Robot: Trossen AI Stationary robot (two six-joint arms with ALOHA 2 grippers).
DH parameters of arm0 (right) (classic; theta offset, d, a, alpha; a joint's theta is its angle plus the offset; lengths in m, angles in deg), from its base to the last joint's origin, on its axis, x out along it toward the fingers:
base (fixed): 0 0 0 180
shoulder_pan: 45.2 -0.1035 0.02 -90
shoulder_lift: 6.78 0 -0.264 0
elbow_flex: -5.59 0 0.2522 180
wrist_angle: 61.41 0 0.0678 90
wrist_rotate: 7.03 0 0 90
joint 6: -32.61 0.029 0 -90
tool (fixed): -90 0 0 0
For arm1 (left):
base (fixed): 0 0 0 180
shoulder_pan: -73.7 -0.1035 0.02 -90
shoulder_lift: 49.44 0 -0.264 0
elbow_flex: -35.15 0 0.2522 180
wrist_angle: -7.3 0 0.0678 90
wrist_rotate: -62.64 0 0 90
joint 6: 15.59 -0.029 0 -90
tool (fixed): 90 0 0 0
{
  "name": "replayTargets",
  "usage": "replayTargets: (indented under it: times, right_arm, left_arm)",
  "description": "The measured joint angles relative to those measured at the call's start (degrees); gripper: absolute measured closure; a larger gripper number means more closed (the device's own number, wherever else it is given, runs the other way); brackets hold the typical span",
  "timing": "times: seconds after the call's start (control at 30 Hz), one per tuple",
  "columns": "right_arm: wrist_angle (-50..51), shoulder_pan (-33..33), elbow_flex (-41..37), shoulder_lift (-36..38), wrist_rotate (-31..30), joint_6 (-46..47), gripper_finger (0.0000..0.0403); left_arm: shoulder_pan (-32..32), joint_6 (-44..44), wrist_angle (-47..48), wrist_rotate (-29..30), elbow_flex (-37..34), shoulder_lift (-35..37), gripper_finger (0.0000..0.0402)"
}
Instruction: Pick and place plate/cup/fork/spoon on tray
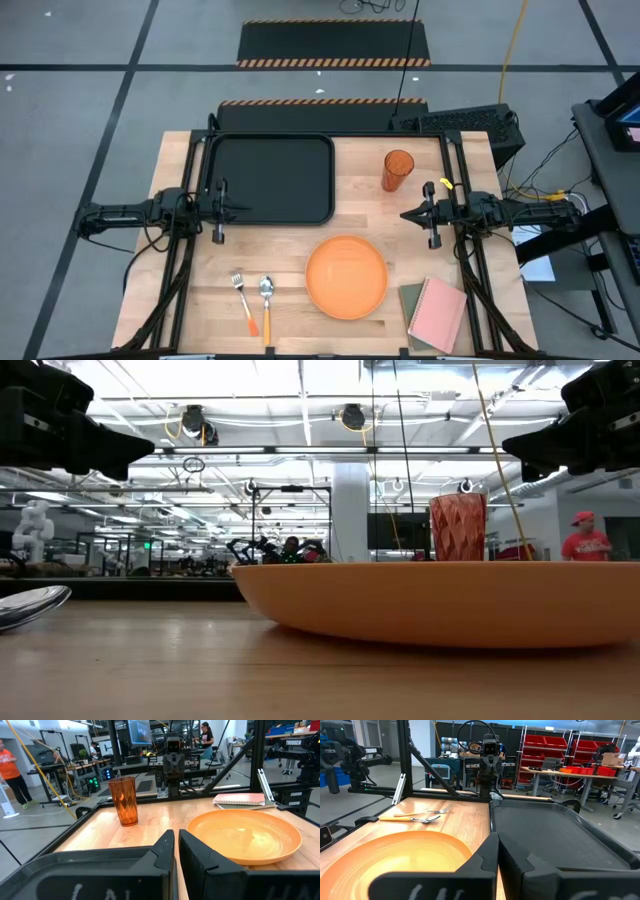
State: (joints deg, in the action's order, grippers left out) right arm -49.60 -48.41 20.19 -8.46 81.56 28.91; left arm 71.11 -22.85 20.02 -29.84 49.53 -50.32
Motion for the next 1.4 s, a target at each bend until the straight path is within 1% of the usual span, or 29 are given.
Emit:
replayTargets:
  times: [0.5, 0.67, 1.3, 1.4]
  right_arm:
    - [0.00, 0.00, 0.02, 0.00, 0.00, -0.10, 0.0403]
    - [-0.13, -0.02, 0.01, 0.00, -0.02, -3.26, 0.0403]
    - [-0.26, -0.01, 0.02, 0.00, -0.02, -3.01, 0.0403]
    - [-0.26, 0.00, 0.00, 0.00, -0.02, -3.02, 0.0403]
  left_arm:
    - [0.00, 0.01, -0.02, 0.00, -0.02, 0.00, 0.0371]
    - [-0.01, 0.00, -0.01, -0.01, -0.01, 0.00, 0.0371]
    - [-0.02, 0.03, -1.25, 0.00, 0.00, -0.02, 0.0371]
    - [-0.01, 1.91, -2.71, 0.00, -0.01, -0.02, 0.0371]
